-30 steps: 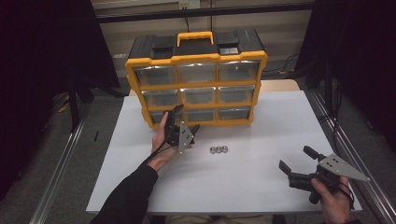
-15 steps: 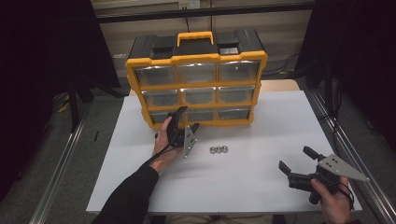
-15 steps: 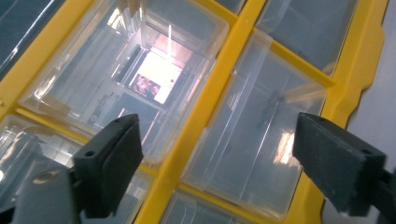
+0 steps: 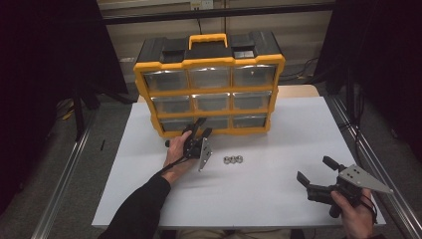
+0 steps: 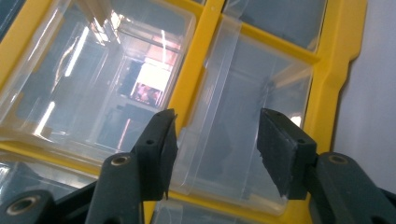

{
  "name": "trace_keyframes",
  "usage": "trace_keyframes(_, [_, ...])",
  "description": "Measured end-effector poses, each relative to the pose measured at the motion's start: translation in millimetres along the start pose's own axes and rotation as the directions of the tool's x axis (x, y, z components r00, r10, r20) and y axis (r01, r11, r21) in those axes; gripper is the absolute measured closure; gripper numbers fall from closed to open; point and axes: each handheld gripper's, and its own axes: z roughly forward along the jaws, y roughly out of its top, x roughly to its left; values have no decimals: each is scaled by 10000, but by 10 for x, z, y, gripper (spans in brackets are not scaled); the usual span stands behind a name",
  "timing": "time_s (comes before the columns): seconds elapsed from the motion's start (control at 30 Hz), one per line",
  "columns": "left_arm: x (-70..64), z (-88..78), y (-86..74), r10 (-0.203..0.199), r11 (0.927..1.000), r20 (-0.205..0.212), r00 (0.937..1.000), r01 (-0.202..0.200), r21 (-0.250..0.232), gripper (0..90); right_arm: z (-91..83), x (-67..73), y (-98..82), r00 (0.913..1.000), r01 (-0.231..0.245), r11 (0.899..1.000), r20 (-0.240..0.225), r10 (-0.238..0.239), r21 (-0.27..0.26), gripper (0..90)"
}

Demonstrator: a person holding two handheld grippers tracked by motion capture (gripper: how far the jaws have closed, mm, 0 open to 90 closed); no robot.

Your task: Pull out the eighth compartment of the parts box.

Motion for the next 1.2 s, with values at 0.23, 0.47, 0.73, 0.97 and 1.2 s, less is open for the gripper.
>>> trace_keyframes(0.23, [-1, 30, -4, 181, 9998, 30, 9998, -181, 49, 568, 3, 1, -1, 10000, 16, 10000, -15, -16, -2, 0])
trace_keyframes(0.47, [7, 40, 4, 221, 9997, -352, 9991, -216, 146, 660, 3, 6, -1, 9999, 57, 10000, -107, -56, 52, 0])
trace_keyframes(0.73, [31, 44, -25, 601, 9979, -611, 9963, -584, 295, 695, 3, 5, -3, 9999, 61, 10000, -90, -61, 62, 0])
trace_keyframes(0.97, [99, -10, -6, 2366, 9663, -456, 9705, -2301, 1150, 719, 6, 11, -4, 9999, 57, 9999, -147, -56, 117, 0])
trace_keyframes(1.2, [77, -5, -20, 2430, 9651, -527, 9686, -2360, 1138, 741, 6, 10, -5, 9998, 52, 9999, -169, -50, 107, 0])
